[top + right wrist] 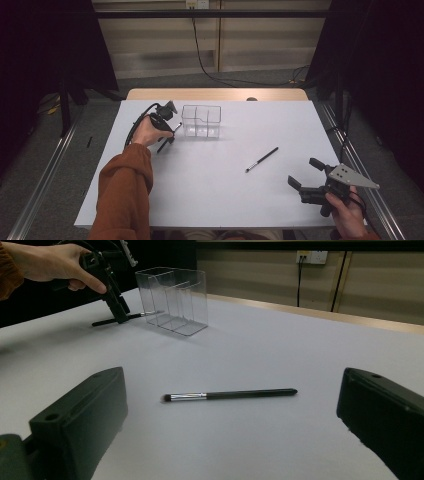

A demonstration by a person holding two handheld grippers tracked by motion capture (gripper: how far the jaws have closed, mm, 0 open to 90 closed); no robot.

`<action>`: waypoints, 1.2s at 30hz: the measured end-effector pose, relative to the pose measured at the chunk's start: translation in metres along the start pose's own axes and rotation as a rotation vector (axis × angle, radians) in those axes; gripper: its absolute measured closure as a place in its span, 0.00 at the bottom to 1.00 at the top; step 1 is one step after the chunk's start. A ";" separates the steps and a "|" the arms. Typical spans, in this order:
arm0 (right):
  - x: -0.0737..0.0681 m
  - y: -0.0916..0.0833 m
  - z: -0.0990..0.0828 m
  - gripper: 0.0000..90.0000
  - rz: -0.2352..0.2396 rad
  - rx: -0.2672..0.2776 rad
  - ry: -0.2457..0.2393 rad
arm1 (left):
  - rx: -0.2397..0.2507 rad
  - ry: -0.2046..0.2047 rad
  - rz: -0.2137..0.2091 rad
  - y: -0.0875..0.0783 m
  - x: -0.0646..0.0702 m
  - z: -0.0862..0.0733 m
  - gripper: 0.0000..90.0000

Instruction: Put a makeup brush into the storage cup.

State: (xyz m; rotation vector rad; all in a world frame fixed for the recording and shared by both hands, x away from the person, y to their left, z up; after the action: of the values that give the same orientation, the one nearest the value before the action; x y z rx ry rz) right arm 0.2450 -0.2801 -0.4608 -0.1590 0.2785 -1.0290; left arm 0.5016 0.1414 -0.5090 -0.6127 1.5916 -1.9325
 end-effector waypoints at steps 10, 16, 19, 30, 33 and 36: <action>0.000 0.000 0.000 0.00 0.004 -0.002 -0.006 | -0.018 -0.002 -0.010 -0.001 0.002 0.002 0.65; -0.001 0.001 -0.001 0.00 0.004 -0.006 -0.006 | -0.049 -0.033 -0.009 -0.001 0.003 0.003 0.77; -0.001 0.001 -0.001 0.00 0.002 -0.004 -0.003 | -0.054 -0.041 -0.010 -0.001 0.004 0.004 0.80; -0.001 0.001 -0.001 0.00 0.008 -0.008 0.000 | -0.060 -0.067 -0.024 -0.001 0.004 0.003 0.94; -0.001 0.001 -0.001 0.00 0.009 -0.010 0.002 | -0.059 -0.074 -0.023 -0.001 0.003 0.002 0.94; -0.001 0.001 -0.001 0.00 0.006 -0.008 -0.001 | -0.048 -0.090 -0.033 -0.002 0.003 0.002 0.94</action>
State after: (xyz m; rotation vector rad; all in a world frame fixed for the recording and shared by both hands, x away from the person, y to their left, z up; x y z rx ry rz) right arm 0.2447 -0.2788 -0.4616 -0.1660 0.2822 -1.0216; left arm 0.5002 0.1383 -0.5072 -0.7393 1.5856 -1.8678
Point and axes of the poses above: each handheld gripper's, and its own axes: y roughly forward along the jaws, z roughly out of its top, x roughly to its right, the point moved 6 cm from there along y, roughly forward along the jaws, and after that the axes turned 4 degrees about y, right-handed, at the moved point
